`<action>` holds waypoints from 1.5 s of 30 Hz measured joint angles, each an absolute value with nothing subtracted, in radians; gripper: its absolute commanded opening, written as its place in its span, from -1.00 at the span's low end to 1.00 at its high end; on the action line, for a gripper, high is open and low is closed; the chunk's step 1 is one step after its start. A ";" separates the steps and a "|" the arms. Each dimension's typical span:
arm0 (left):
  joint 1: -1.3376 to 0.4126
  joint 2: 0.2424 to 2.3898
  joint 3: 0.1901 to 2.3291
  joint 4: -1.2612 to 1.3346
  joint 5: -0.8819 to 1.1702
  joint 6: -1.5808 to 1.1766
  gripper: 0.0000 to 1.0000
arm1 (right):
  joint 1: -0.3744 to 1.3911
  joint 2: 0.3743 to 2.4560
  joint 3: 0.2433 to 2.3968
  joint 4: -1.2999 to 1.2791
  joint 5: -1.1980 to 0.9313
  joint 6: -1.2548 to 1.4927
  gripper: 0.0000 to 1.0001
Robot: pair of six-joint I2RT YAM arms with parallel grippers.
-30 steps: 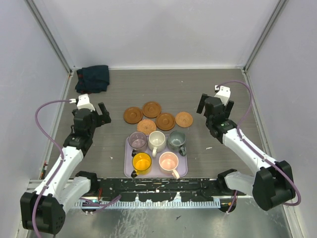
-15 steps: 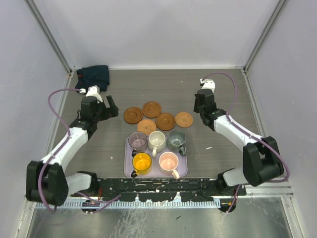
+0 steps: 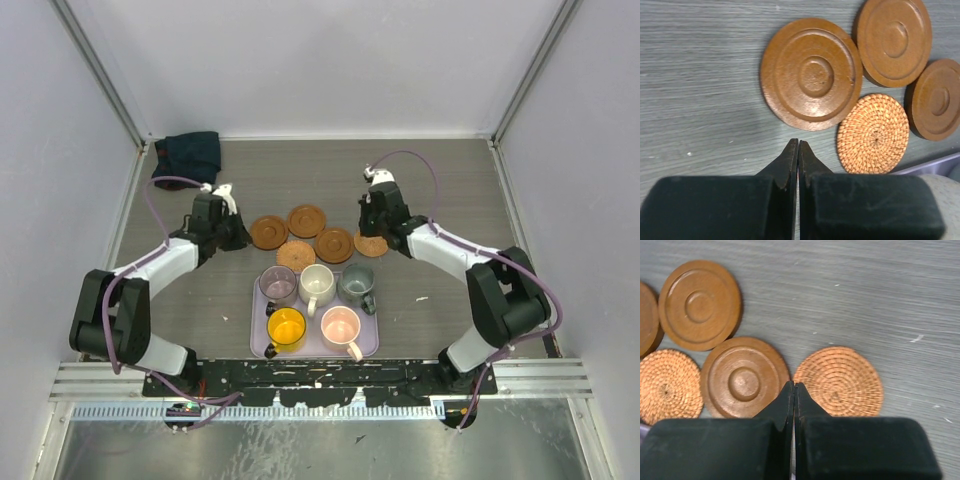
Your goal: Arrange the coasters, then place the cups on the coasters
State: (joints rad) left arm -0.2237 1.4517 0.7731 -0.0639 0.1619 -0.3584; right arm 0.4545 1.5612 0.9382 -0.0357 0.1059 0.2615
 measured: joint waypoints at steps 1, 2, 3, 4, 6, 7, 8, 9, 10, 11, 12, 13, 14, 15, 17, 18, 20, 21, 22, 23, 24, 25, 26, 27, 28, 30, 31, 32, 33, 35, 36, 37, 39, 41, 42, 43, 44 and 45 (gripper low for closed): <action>-0.234 1.457 0.778 -0.064 0.165 -0.355 -1.00 | 0.469 1.574 0.944 -0.036 0.098 0.262 -0.99; -0.243 1.462 0.783 -0.064 0.168 -0.353 -1.00 | 0.479 1.587 0.950 -0.036 0.089 0.262 -0.99; -0.251 1.468 0.789 -0.063 0.172 -0.351 -1.00 | 0.488 1.601 0.960 -0.038 0.079 0.262 -0.99; -0.258 1.474 0.794 -0.060 0.176 -0.350 -1.00 | 0.495 1.615 0.970 -0.039 0.069 0.262 -0.98; -0.268 1.489 0.806 -0.057 0.184 -0.350 -1.00 | 0.505 1.660 1.012 -0.040 0.040 0.261 -0.99; -0.270 1.497 0.813 -0.057 0.187 -0.350 -1.00 | 0.509 1.685 1.037 -0.040 0.026 0.262 -0.99; -0.273 1.507 0.820 -0.057 0.188 -0.350 -1.00 | 0.511 1.714 1.069 -0.041 0.012 0.262 -0.99; -0.274 1.517 0.829 -0.056 0.189 -0.350 -1.00 | 0.512 1.740 1.097 -0.041 0.000 0.261 -0.99; -0.274 1.527 0.838 -0.057 0.189 -0.350 -1.00 | 0.516 1.774 1.136 -0.043 -0.017 0.261 -0.99; -0.274 1.538 0.848 -0.057 0.190 -0.350 -1.00 | 0.517 1.805 1.174 -0.046 -0.034 0.262 -0.98; -0.274 1.550 0.860 -0.056 0.191 -0.351 -1.00 | 0.521 1.835 1.210 -0.047 -0.050 0.262 -0.99; -0.274 1.561 0.869 -0.056 0.191 -0.351 -1.00 | 0.523 1.863 1.244 -0.051 -0.067 0.262 -0.99; -0.274 1.573 0.880 -0.055 0.192 -0.351 -1.00 | 0.526 1.888 1.277 -0.057 -0.080 0.262 -0.99; -0.274 1.586 0.892 -0.055 0.194 -0.351 -1.00 | 0.529 1.909 1.304 -0.059 -0.091 0.262 -0.99; -0.274 1.613 0.915 -0.053 0.197 -0.351 -1.00 | 0.540 1.954 1.360 -0.065 -0.114 0.263 -0.99; -0.274 1.628 0.926 -0.053 0.199 -0.351 -1.00 | 0.548 1.973 1.384 -0.071 -0.124 0.263 -0.99; -0.274 1.654 0.948 -0.054 0.199 -0.351 -1.00 | 0.564 2.001 1.419 -0.080 -0.142 0.264 -0.99; -0.274 1.668 0.958 -0.053 0.199 -0.351 -1.00 | 0.573 2.016 1.436 -0.089 -0.152 0.264 -0.99; -0.274 1.679 0.965 -0.054 0.199 -0.350 -1.00 | 0.580 2.029 1.451 -0.097 -0.159 0.264 -0.99; -0.274 1.694 0.975 -0.055 0.199 -0.350 -1.00 | 0.587 2.043 1.467 -0.104 -0.164 0.263 -0.99; -0.274 1.705 0.983 -0.058 0.200 -0.350 -1.00 | 0.593 2.054 1.480 -0.109 -0.168 0.263 -0.99; -0.274 1.714 0.989 -0.058 0.200 -0.350 -0.96 | 0.596 2.064 1.490 -0.112 -0.171 0.263 -0.99; -0.274 1.728 1.002 -0.063 0.200 -0.350 -0.91 | 0.602 2.075 1.499 -0.117 -0.175 0.263 -0.99; -0.274 1.738 1.010 -0.064 0.200 -0.349 -0.88 | 0.607 2.083 1.504 -0.121 -0.177 0.263 -0.99; -0.274 1.750 1.020 -0.067 0.202 -0.348 -0.90 | 0.610 2.089 1.506 -0.128 -0.178 0.263 -0.99; -0.275 1.770 1.036 -0.072 0.202 -0.346 -1.00 | 0.614 2.096 1.506 -0.142 -0.178 0.263 -0.99; -0.275 1.778 1.042 -0.076 0.202 -0.345 -1.00 | 0.614 2.099 1.505 -0.150 -0.178 0.263 -0.99; -0.275 1.788 1.049 -0.083 0.202 -0.343 -1.00 | 0.614 2.102 1.505 -0.156 -0.177 0.264 -0.99; -0.275 1.796 1.055 -0.084 0.203 -0.343 -1.00 | 0.614 2.104 1.505 -0.159 -0.174 0.264 -0.99; -0.275 1.815 1.069 -0.092 0.204 -0.343 -1.00 | 0.614 2.112 1.505 -0.160 -0.165 0.264 -0.99; -0.275 1.828 1.081 -0.100 0.205 -0.342 -1.00 | 0.614 2.117 1.505 -0.160 -0.159 0.264 -0.99; -0.275 1.839 1.091 -0.106 0.205 -0.342 -1.00 | 0.614 2.123 1.506 -0.160 -0.153 0.264 -0.99; -0.275 1.860 1.113 -0.122 0.204 -0.341 -1.00 | 0.613 2.145 1.519 -0.172 -0.132 0.263 -0.99; -0.275 1.884 1.144 -0.146 0.197 -0.334 -1.00 | 0.613 2.177 1.548 -0.184 -0.105 0.265 -0.99; -0.275 1.897 1.162 -0.155 0.195 -0.331 -1.00 | 0.613 2.185 1.568 -0.196 -0.089 0.265 -0.98; -0.275 1.908 1.182 -0.167 0.192 -0.326 -1.00 | 0.613 2.197 1.592 -0.213 -0.069 0.264 -0.99; -0.276 1.917 1.198 -0.178 0.187 -0.323 -1.00 | 0.612 2.209 1.613 -0.224 -0.050 0.265 -0.99; -0.276 1.928 1.215 -0.188 0.183 -0.321 -1.00 | 0.609 2.220 1.631 -0.232 -0.032 0.265 -0.99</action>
State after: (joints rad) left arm -0.2756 1.9278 1.2152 -0.1883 0.1825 -0.3206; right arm 0.6090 2.2196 1.6310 -0.2321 -0.0319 0.2646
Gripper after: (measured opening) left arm 0.004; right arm 0.029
